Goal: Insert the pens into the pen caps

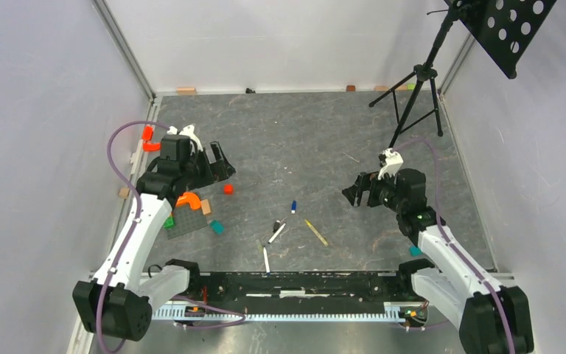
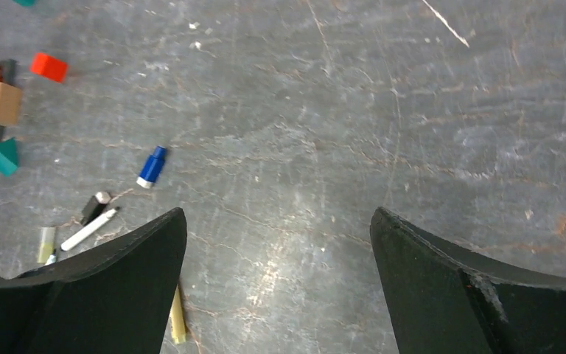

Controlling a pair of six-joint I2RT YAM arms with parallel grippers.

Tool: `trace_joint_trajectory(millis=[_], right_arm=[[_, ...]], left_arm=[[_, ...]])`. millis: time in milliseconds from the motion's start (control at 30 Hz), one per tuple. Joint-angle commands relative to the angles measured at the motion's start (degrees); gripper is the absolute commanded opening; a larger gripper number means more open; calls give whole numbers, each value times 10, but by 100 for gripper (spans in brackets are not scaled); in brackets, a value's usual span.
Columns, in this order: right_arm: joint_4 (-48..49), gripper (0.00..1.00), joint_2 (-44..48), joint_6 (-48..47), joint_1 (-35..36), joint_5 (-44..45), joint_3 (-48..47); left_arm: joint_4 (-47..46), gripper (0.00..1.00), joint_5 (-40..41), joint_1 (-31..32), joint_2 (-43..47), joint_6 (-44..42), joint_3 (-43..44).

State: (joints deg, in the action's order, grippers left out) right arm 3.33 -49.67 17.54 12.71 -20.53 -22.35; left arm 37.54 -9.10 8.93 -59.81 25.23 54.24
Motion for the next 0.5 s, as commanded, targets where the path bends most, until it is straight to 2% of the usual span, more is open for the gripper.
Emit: trace_joint_trajectory(millis=[0, 167, 433, 467], right_arm=[[-59, 98, -37, -13, 12, 47, -64], [-144, 98, -76, -78, 76, 76, -122], [-204, 99, -108, -119, 182, 77, -132], [-214, 95, -117, -122, 199, 82, -134]], left_arm=[[-4, 100, 36, 19, 14, -25, 1], [43, 100, 124, 69, 22, -48, 13], [52, 99, 145, 91, 45, -58, -8], [50, 98, 139, 92, 44, -59, -9]])
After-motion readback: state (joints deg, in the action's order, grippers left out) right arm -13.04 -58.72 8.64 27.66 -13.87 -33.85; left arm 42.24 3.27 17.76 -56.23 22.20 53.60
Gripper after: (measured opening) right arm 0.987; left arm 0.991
